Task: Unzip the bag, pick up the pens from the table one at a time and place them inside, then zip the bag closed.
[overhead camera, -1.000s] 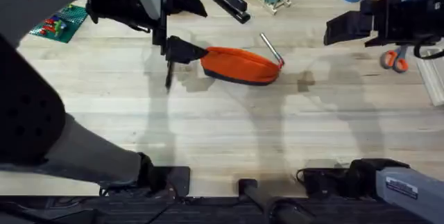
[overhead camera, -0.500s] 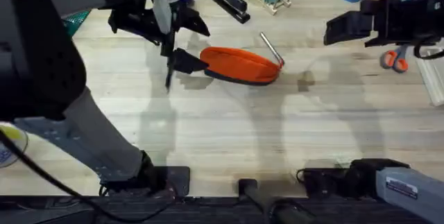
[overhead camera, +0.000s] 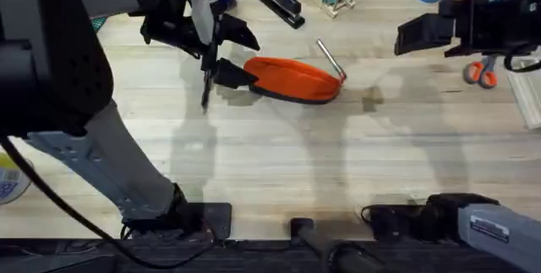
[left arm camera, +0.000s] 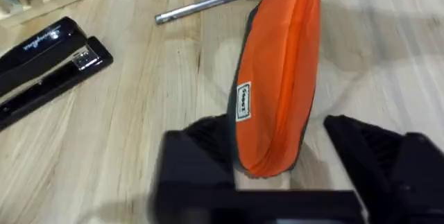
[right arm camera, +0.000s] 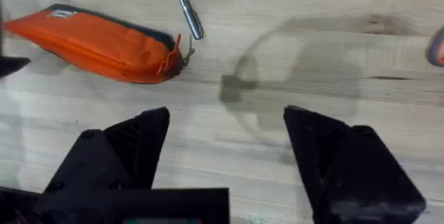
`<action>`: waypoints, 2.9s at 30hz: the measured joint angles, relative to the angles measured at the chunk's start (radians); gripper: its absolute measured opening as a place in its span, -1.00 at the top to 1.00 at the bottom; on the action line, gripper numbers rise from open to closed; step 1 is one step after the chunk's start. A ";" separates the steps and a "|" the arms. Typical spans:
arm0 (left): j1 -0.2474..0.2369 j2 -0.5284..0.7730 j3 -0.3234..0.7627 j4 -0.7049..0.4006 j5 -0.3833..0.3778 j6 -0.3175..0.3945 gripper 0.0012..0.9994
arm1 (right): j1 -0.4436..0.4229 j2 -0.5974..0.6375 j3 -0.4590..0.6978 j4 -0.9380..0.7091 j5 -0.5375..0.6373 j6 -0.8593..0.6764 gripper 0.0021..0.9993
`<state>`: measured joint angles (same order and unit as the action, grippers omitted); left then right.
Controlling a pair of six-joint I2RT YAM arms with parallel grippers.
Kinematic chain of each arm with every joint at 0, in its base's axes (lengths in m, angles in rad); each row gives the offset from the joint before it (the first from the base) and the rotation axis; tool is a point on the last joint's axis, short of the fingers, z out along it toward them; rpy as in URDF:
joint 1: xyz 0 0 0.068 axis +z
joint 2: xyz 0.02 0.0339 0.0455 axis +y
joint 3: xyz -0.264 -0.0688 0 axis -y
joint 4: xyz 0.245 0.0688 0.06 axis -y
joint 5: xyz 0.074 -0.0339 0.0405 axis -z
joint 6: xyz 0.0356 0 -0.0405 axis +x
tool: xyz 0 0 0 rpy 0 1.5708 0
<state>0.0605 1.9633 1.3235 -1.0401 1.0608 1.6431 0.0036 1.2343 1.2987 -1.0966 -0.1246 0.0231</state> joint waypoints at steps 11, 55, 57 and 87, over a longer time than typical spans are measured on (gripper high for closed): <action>0.000 0.000 0.000 0.006 0.019 -0.001 0.92 | 0.000 0.000 0.000 0.000 0.000 0.000 -0.99; -0.001 0.000 0.000 0.015 0.020 -0.001 0.92 | 0.000 0.000 0.000 -0.155 -0.025 0.574 -0.99; -0.001 0.000 0.000 0.015 0.020 -0.001 0.92 | 0.005 0.000 0.000 -0.159 -0.026 0.525 -0.99; -0.001 0.000 0.000 0.015 0.020 -0.002 0.92 | 0.024 0.000 -0.221 0.097 -0.094 0.369 -0.99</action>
<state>0.0593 1.9633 1.3235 -1.0248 1.0805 1.6413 0.0280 1.2343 1.0782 -0.9995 -0.2186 0.3925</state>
